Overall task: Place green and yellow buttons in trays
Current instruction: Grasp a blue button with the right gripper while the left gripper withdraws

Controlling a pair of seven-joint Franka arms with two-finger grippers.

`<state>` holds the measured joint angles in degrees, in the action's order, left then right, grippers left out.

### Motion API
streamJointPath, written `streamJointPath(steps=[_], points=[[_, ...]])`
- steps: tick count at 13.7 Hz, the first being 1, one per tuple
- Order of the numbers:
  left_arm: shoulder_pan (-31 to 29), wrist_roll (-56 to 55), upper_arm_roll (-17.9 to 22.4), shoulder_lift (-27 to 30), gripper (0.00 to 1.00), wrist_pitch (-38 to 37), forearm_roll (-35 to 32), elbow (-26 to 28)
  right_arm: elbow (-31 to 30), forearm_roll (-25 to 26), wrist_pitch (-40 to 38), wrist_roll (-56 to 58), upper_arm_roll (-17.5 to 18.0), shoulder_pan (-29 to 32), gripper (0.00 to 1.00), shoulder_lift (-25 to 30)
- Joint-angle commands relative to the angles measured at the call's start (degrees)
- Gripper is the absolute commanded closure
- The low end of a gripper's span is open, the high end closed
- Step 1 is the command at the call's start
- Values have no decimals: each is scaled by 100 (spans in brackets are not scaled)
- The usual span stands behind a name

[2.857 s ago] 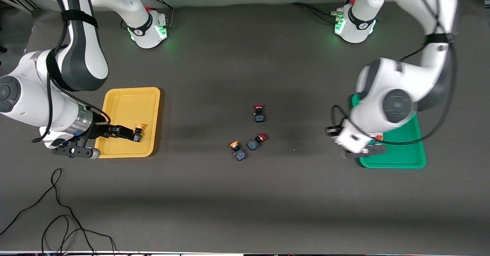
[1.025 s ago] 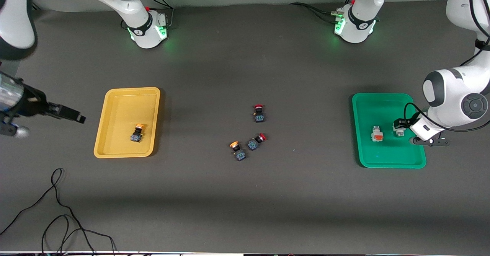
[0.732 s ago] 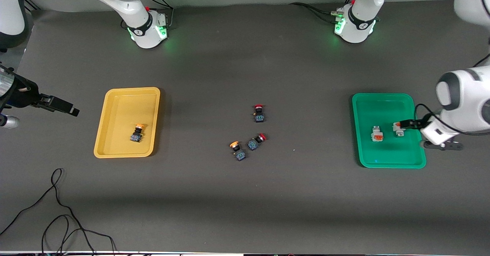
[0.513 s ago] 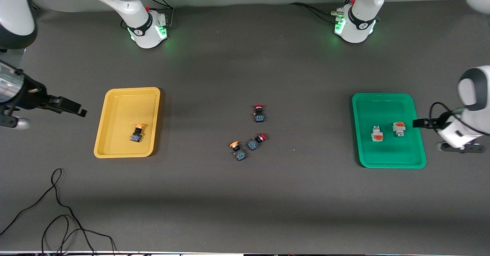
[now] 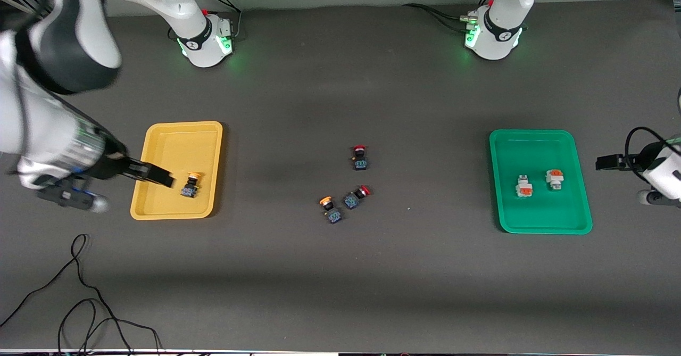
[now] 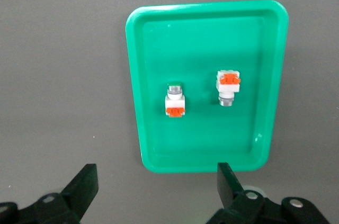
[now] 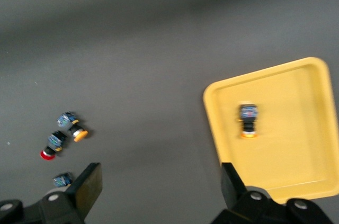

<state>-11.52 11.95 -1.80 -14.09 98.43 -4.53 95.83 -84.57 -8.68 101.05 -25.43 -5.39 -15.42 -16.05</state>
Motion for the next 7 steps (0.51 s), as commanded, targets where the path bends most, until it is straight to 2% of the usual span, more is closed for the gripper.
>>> streamJointPath(steps=[1, 5, 7], points=[[98, 71, 22, 563, 0, -499, 242, -73, 1071, 85, -199, -402, -23, -346, 1, -906], [291, 1, -22, 1056, 0, -825, 409, -65, 1837, 76, 80, -270, -6, -891, 0, -1821], [466, -226, -5, 1355, 0, -913, 506, -21, 1874, 94, 606, -261, -6, -1312, 0, -2216]])
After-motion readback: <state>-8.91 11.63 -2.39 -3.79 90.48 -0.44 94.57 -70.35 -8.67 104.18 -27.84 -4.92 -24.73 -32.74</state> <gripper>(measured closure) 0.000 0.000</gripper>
